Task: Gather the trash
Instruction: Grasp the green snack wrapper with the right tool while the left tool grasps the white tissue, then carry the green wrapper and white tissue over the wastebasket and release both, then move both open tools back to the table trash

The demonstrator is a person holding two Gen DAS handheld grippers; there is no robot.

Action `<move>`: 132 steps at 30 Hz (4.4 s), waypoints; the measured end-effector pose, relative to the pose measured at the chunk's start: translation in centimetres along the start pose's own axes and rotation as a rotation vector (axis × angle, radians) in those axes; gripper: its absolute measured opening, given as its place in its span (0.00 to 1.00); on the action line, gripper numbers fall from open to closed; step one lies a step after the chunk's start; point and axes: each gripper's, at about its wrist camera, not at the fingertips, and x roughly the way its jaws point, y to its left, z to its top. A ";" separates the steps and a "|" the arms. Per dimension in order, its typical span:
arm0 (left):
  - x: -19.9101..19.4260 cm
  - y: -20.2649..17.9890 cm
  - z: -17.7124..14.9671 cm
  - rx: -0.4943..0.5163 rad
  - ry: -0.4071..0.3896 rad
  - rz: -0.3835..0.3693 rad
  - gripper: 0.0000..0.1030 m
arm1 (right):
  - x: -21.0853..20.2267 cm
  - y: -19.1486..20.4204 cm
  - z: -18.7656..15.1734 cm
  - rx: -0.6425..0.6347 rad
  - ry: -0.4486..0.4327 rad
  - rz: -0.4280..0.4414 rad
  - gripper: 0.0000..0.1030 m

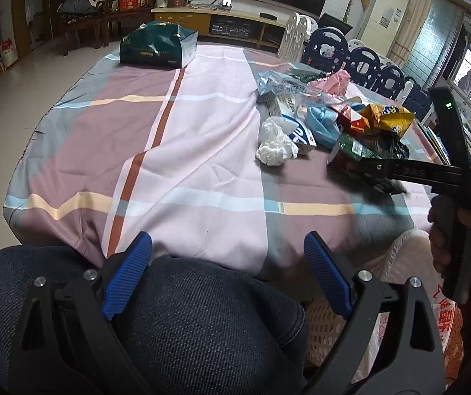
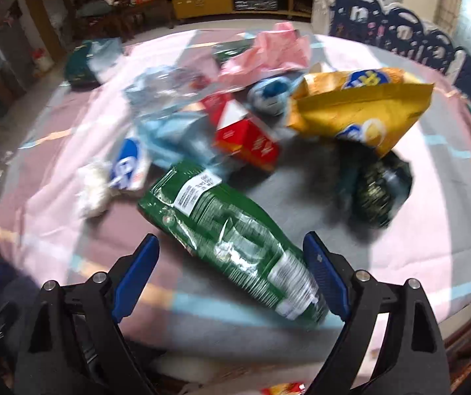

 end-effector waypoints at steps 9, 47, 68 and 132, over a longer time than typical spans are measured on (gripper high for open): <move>0.6 0.0 -0.2 0.005 0.030 -0.001 0.90 | 0.2 2.5 -1.3 -0.163 0.017 -0.116 0.85; 7.3 -3.6 7.8 -0.054 -0.015 -0.255 0.21 | -13.8 -1.8 -12.1 0.304 -0.216 0.147 0.26; -10.1 -3.6 1.9 0.120 -0.218 -0.194 0.22 | -17.1 4.1 -11.6 0.154 -0.245 0.095 0.26; 1.7 -7.9 2.5 0.149 0.000 -0.046 0.90 | -19.5 -9.3 -16.1 0.568 -0.452 -0.234 0.97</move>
